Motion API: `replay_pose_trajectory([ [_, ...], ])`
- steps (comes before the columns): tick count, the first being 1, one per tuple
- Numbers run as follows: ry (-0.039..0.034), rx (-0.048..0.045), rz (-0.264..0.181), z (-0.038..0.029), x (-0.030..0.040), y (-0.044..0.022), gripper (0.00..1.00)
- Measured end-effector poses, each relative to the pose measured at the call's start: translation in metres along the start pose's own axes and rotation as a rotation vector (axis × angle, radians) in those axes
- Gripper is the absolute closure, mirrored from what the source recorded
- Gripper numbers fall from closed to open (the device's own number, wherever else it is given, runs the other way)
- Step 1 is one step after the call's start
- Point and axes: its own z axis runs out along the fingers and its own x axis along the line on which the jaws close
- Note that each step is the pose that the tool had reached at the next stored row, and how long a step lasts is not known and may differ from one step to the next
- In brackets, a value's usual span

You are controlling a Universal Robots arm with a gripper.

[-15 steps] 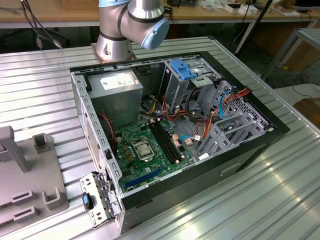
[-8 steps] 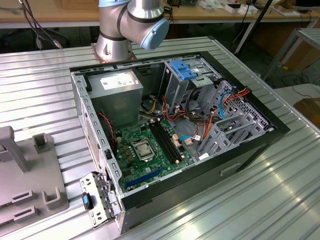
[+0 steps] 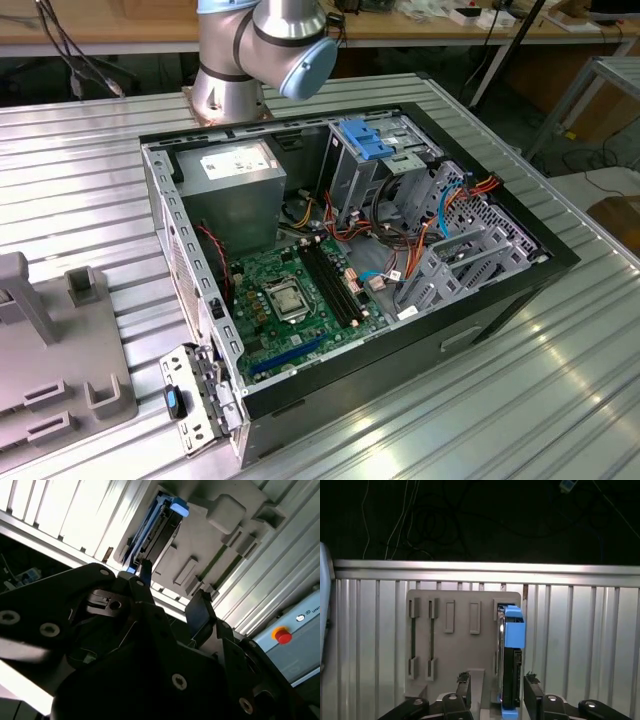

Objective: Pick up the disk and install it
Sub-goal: 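Pick up the disk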

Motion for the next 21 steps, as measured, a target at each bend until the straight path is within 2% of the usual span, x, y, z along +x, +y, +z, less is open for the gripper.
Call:
replay_pose_trajectory([
  [1, 0.0004, 0.0042, 0.0, 0.0014, -0.0008, 0.0052, 0.46],
  [2, 0.0006, 0.0042, 0.001, 0.0027, -0.0022, 0.0088, 0.46],
  [3, 0.0006, 0.0039, 0.002, 0.0035, -0.0029, 0.0102, 0.46],
  [4, 0.0007, 0.0013, 0.005, 0.0051, -0.0035, 0.0116, 0.46],
  [5, 0.0007, -0.0059, 0.009, 0.0081, -0.0038, 0.0129, 0.46],
  [6, 0.0008, -0.0088, 0.01, 0.0104, -0.004, 0.0136, 0.46],
  [9, 0.0003, -0.0097, 0.004, 0.0192, -0.0048, 0.0174, 0.46],
  [14, 0.0001, -0.0105, 0.001, 0.0266, -0.0056, 0.0235, 0.46],
  [17, 0.0002, -0.013, 0.001, 0.0304, -0.0068, 0.0245, 0.46],
  [21, -0.0001, -0.0155, 0.001, 0.037, -0.0125, 0.0255, 0.46],
])
